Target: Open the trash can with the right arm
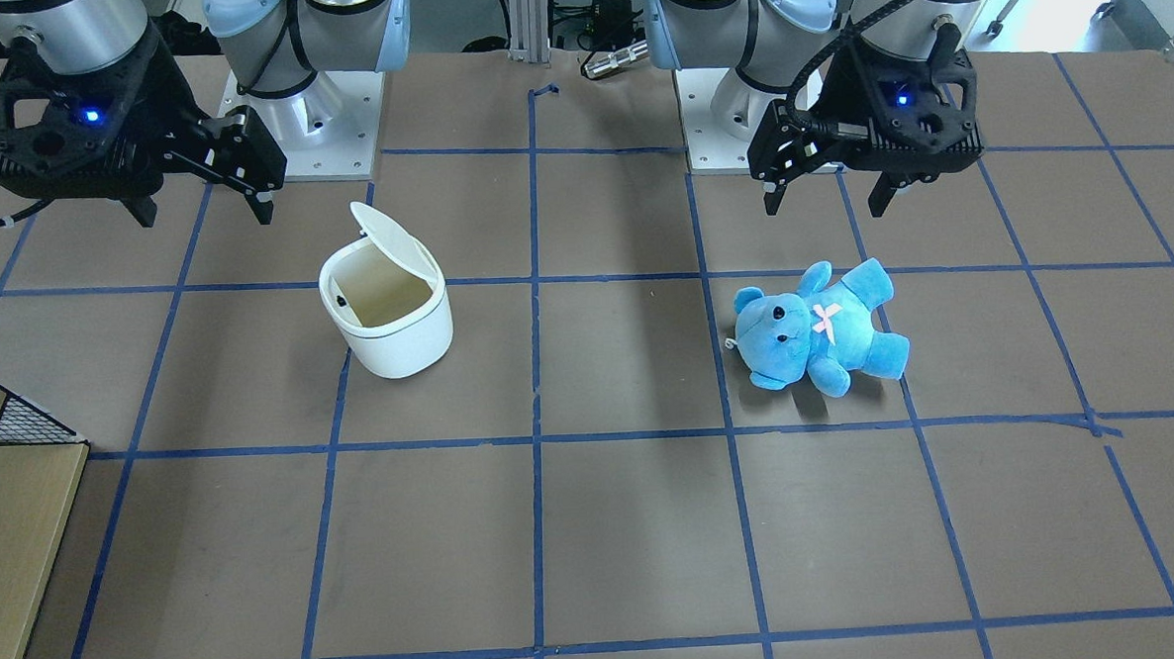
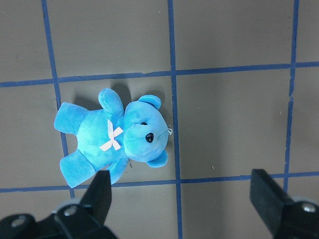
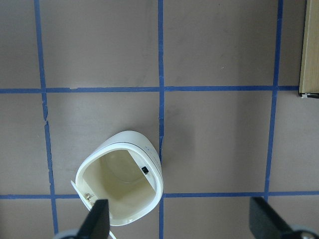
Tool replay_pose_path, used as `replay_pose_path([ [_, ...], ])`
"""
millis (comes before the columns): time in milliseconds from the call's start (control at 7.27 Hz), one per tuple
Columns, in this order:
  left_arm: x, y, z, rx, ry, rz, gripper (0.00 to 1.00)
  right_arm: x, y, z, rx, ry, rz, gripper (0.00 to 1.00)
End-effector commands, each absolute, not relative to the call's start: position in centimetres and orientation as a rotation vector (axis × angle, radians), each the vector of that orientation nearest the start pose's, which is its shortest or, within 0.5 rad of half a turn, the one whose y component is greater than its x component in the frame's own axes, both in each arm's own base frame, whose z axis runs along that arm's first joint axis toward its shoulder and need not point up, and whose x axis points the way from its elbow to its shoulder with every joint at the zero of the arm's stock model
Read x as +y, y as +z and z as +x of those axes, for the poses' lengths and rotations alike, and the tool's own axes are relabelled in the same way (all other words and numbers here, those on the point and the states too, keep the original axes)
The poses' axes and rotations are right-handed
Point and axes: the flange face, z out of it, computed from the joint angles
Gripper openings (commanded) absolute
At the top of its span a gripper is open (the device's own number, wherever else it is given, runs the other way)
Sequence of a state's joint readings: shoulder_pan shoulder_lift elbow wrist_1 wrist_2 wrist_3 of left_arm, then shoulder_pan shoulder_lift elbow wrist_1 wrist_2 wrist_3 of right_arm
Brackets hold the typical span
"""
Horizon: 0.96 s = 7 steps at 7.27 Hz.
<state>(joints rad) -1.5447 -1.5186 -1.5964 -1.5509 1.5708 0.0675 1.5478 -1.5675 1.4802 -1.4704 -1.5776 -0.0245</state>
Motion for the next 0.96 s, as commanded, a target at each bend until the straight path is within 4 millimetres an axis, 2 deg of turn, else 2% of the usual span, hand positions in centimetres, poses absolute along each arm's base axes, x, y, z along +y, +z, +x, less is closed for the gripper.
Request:
replay_pose_path([
  [0,-47.74,50.22,-12.09,3.138,-0.072,0.065,1.00,-49.34,52.09,12.14,3.147,0.020,-0.002,1.00],
  [826,-47.74,50.22,-12.09,3.138,-0.072,0.065,1.00,-49.25,51.68,12.46,3.115,0.037,0.000,1.00],
])
